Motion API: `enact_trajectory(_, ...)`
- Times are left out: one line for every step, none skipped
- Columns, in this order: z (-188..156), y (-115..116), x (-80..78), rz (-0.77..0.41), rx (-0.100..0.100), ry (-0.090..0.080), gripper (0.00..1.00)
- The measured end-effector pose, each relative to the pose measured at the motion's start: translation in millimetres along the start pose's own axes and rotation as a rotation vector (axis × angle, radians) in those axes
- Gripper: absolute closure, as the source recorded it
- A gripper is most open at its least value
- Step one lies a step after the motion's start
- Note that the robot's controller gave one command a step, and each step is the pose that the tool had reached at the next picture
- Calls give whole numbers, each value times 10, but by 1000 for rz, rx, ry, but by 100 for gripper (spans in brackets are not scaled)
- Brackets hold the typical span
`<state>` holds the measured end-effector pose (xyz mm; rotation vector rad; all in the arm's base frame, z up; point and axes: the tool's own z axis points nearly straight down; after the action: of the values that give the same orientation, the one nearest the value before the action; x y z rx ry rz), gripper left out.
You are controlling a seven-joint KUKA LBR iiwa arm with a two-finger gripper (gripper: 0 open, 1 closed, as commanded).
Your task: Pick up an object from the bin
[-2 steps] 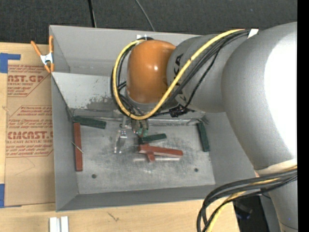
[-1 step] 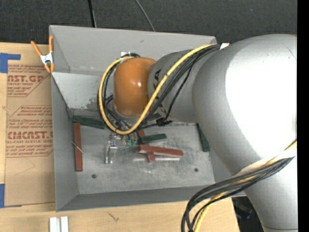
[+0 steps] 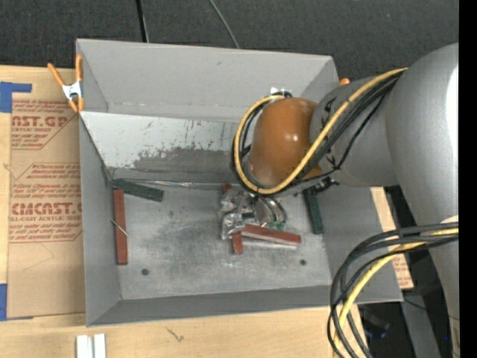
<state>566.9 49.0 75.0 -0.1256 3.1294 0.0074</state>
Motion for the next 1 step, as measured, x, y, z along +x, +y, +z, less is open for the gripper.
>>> enact_trajectory(1,0,0,0,0,0,100)
